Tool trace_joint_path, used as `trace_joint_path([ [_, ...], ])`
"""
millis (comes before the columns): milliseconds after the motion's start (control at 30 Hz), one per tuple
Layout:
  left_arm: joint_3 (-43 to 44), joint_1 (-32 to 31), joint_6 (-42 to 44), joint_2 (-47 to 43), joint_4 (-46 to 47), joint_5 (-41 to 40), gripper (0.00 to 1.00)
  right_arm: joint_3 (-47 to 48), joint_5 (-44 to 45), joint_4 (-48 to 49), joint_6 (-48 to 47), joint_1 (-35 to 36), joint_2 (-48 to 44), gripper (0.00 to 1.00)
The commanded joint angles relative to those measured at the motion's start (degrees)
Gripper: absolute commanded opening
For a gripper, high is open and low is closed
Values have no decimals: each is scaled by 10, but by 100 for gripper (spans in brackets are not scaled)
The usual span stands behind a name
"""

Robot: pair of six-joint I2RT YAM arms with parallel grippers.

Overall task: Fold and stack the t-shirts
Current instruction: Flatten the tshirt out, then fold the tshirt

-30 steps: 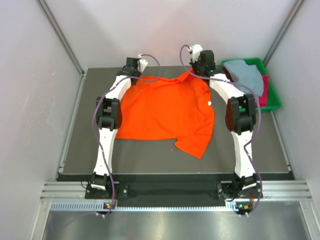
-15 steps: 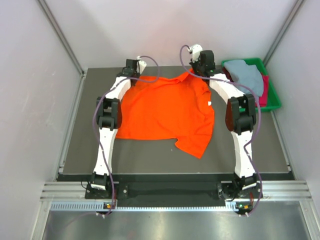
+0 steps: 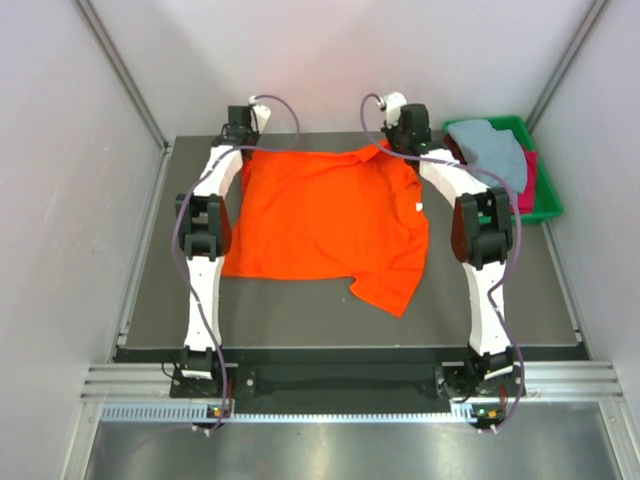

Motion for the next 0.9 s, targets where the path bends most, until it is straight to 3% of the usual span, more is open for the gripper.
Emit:
trace_joint_path([
  [0,1,13,4,-68,45,16,0,2,21,25,-4,-8,-37,0],
  [500,-8,13,27,-98,32,95,0,-10,13,14,1,-21,-81,0],
  [867,-163,49,-7,-196,31,139,0,-116,-14,-9,12,-23,-181,0],
])
